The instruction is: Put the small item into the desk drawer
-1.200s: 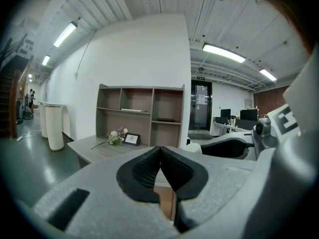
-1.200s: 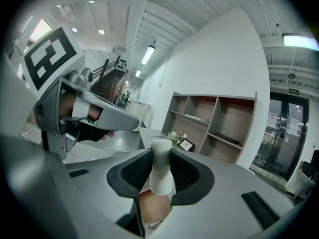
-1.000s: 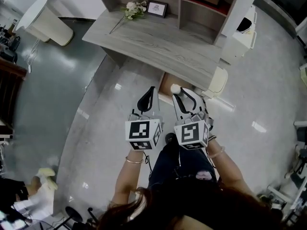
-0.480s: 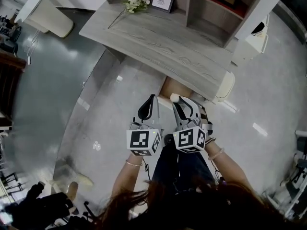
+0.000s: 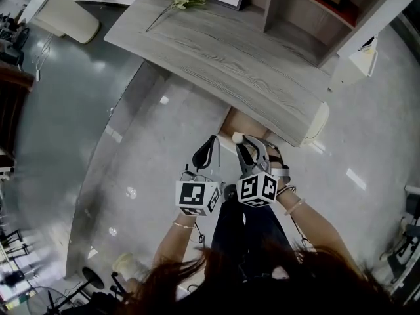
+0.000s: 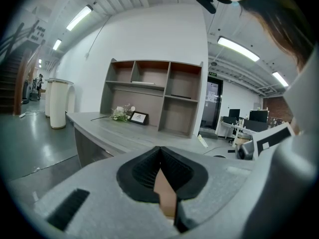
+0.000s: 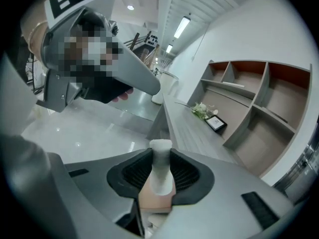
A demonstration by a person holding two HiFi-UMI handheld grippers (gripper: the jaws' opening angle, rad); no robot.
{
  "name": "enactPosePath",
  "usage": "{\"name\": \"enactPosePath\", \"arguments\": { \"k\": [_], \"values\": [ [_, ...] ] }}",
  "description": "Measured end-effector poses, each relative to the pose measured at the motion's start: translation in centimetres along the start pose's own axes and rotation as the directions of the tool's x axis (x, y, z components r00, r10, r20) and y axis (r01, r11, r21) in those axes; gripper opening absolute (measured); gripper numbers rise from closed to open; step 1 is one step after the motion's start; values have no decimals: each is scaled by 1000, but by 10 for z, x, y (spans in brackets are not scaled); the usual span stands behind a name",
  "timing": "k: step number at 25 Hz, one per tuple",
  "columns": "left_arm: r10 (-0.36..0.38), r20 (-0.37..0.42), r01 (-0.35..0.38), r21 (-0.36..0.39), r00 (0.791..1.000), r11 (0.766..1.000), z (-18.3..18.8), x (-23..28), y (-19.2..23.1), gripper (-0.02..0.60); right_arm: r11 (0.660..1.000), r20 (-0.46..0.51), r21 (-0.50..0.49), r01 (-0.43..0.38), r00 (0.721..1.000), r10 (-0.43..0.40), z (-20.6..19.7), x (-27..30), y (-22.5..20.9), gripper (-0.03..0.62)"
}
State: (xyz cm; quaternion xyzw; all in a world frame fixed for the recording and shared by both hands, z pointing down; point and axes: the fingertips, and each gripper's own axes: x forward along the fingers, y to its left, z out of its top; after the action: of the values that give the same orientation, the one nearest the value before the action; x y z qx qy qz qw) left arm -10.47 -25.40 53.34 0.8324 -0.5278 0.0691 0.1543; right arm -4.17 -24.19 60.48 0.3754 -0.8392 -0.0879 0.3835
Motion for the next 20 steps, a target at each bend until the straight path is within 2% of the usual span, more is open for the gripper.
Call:
{"name": "enactPosePath", "arguments": {
  "k": [12, 20],
  "values": [
    [-30, -20, 30, -7, 999, 1000, -54, 23, 18, 15, 996, -91, -51, -73, 994, 68, -47, 66, 31, 104],
    [-2, -34, 2, -8, 999, 1000, -81, 34, 43, 15, 993, -156, -54, -102, 983, 93, -74, 103, 48, 104]
  ]
}}
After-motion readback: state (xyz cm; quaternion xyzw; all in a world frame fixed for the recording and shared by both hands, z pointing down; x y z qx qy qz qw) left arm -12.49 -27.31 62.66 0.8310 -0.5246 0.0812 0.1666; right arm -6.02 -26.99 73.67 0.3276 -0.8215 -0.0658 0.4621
